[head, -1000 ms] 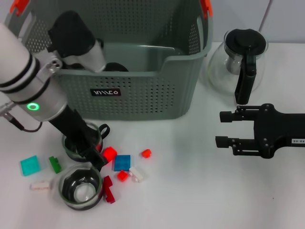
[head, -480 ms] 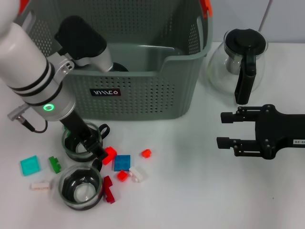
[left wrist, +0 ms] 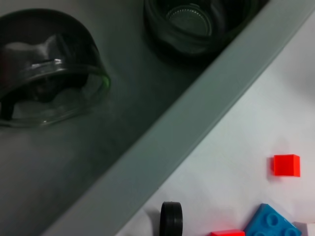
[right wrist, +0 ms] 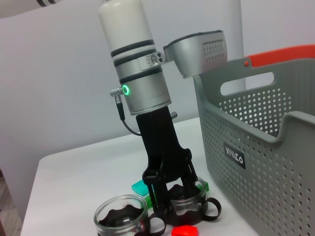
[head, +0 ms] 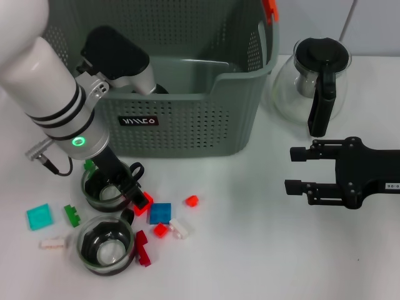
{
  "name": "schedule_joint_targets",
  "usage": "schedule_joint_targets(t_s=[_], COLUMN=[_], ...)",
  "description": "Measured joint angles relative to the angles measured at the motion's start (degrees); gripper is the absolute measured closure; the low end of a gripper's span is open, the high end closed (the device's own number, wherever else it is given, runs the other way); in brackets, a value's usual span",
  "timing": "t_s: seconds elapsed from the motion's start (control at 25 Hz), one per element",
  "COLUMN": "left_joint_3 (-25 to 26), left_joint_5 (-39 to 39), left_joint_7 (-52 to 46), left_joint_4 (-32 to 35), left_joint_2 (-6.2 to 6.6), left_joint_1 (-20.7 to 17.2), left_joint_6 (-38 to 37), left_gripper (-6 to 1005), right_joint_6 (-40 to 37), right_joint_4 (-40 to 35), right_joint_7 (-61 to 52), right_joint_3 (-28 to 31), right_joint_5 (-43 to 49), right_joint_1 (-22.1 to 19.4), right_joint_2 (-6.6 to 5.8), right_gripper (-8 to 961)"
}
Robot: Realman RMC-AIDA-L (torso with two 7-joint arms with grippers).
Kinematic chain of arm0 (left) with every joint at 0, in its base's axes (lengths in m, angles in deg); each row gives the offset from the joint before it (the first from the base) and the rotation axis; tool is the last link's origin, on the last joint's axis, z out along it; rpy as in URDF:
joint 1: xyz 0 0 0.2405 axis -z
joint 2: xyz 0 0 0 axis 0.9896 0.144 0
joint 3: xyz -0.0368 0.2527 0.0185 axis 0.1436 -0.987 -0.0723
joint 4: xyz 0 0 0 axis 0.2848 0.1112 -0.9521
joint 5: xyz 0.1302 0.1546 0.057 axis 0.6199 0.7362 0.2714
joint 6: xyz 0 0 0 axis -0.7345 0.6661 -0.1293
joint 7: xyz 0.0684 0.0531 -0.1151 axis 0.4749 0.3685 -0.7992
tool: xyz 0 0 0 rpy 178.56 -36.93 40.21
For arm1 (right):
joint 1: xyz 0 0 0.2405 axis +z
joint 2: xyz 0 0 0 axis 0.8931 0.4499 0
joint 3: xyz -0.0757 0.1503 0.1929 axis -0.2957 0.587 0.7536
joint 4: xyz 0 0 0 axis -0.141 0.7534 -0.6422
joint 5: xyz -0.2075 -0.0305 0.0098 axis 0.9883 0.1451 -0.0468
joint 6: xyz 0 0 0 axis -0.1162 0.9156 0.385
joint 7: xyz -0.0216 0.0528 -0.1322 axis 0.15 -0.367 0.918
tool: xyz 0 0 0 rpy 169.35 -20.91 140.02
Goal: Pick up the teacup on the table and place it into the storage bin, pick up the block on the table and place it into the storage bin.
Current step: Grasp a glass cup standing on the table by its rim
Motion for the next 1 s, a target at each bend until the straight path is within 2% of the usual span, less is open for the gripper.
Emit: schedule_joint_targets(t_s=[0.2,0.44,0.88,1.0], left_joint_3=[-0.9,-1.53,-2.52,-2.98], left_joint_5=[0.03,0.24,3.2,3.28], left_joint_7=[-1.54,-2.51,-4.71,-4.74], left_joint_4=[1.68,2.91,3.28,3.19], left_joint_2=[0.04,0.1,-0.05,-0.06], left_joint_1=[0.54,1.0,1.41,1.34], left_joint_6=[1.18,2.26,4.17,4.08], left_gripper=[267,344,786,862], right_joint_6=[-0.01,-0.01,0.0,0.0], right_joint_4=[0.03,0.26,0.88,0.88], right_joint_7=[0.0,0.0,0.0,0.0], right_joint_3=[0.0,0.0,-0.1,-0.09], right_joint_5=[0.0,0.0,0.0,0.0], right_joint_1=[-0.12,-0.14,-0.14,-0.25], right_joint_2=[0.0,0.0,-0.17,-0.18], right_gripper=[265,265,266,266])
